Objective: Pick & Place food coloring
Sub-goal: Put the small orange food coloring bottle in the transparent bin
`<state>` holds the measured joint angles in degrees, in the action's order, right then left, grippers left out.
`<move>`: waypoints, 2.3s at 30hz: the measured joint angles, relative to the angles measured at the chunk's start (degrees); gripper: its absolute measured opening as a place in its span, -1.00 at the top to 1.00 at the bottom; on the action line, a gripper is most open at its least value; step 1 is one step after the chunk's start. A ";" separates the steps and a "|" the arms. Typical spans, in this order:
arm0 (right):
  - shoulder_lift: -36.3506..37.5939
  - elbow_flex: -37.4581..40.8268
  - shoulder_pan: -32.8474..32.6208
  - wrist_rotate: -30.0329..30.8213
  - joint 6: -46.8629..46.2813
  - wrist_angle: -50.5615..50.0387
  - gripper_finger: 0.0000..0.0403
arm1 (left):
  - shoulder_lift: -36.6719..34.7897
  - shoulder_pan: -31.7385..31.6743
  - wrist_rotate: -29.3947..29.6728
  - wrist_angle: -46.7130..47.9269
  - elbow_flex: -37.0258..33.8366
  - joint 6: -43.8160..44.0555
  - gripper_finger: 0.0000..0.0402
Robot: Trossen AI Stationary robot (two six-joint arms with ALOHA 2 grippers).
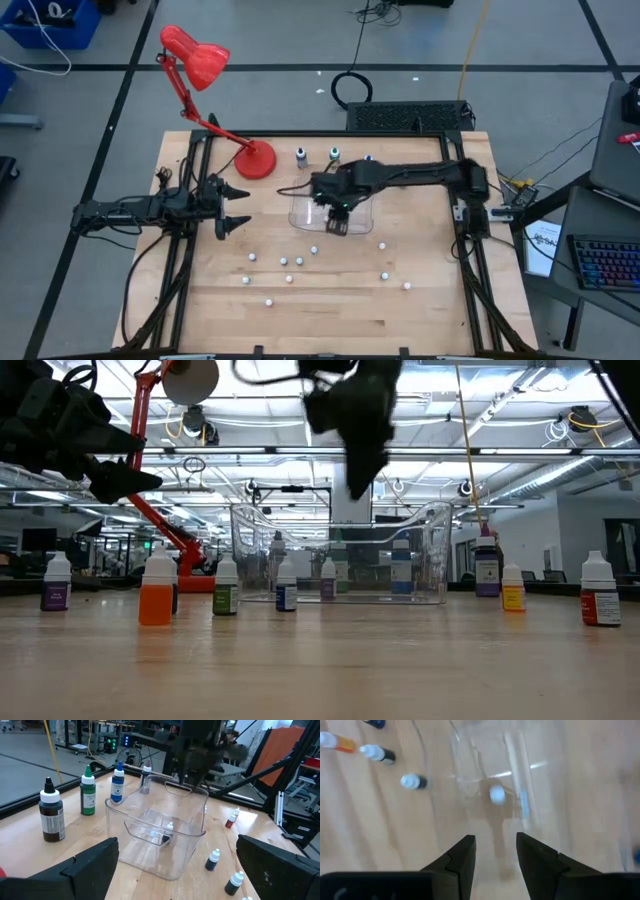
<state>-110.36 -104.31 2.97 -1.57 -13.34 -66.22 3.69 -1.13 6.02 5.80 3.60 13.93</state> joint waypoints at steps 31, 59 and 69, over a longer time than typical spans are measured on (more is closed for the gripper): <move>32.85 52.05 -13.97 2.72 -35.74 23.25 -0.01 | 0.01 -0.02 0.02 0.00 0.00 0.00 -0.99; 22.18 41.56 -15.70 7.51 -28.86 13.07 -0.01 | 0.01 0.00 0.02 0.00 0.00 0.00 -0.99; 22.25 45.26 -15.81 5.89 -29.24 18.74 -0.01 | 0.00 0.00 0.02 0.00 0.00 0.00 -0.99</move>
<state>-88.11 -59.05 -12.84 4.32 -42.58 -47.48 3.69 -1.13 6.04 5.80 3.60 13.93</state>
